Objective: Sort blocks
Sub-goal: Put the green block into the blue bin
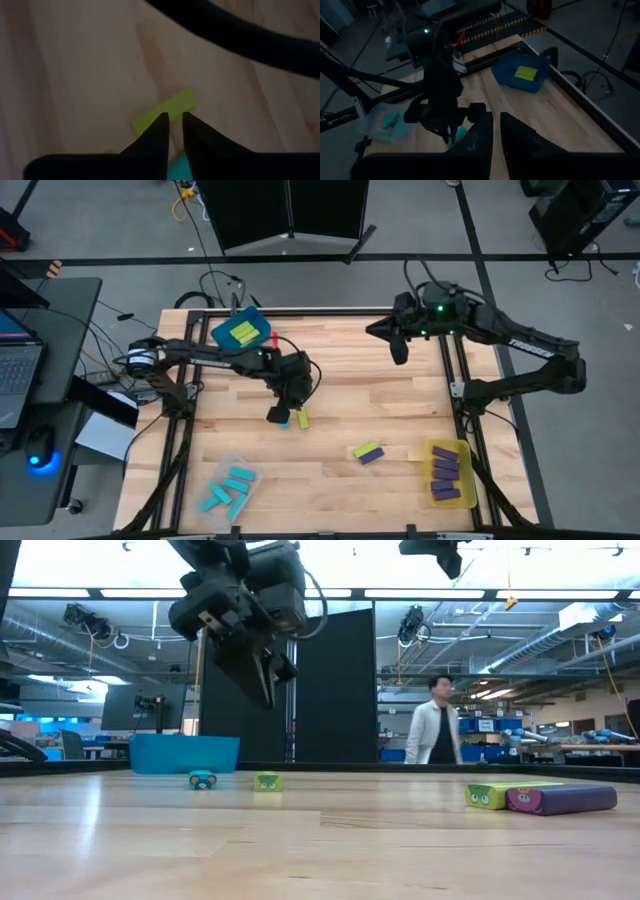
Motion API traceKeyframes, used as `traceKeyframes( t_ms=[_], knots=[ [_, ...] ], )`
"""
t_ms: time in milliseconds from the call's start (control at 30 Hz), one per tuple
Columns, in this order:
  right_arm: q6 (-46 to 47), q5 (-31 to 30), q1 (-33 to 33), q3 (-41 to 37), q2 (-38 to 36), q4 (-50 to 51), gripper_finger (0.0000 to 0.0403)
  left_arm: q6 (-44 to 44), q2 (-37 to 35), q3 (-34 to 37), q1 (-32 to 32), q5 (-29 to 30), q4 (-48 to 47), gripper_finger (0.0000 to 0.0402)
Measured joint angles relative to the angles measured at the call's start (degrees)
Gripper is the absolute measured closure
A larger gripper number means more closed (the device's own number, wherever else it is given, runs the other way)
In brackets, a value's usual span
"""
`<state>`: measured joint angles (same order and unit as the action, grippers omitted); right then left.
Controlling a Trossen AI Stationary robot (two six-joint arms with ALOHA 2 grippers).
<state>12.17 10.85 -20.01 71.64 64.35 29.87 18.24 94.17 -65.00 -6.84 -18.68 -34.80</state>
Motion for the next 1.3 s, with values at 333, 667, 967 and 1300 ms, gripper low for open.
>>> traceKeyframes(
  t_ms=[333, 667, 967, 1300],
  knots=[
    [1.76, -0.28, 0.41, 0.00, -1.04, 6.70, 0.0357, 10.58, 4.41, -0.45, 4.71, 0.56, 0.61, 0.0238],
    [1.28, 1.10, 0.46, 0.00, -1.04, 7.61, 0.0357, 20.73, 11.56, -0.45, 6.48, 11.52, 3.23, 0.0203],
    [0.09, 1.22, 0.33, 0.00, -1.04, 7.91, 0.0357, 23.39, 13.36, -0.50, 6.44, 13.31, 4.15, 0.0203],
    [0.06, 1.19, 0.33, 0.00, -1.03, 7.95, 0.0359, 19.05, 13.29, -0.68, 6.48, 14.74, 2.83, 0.0298]
  ],
)
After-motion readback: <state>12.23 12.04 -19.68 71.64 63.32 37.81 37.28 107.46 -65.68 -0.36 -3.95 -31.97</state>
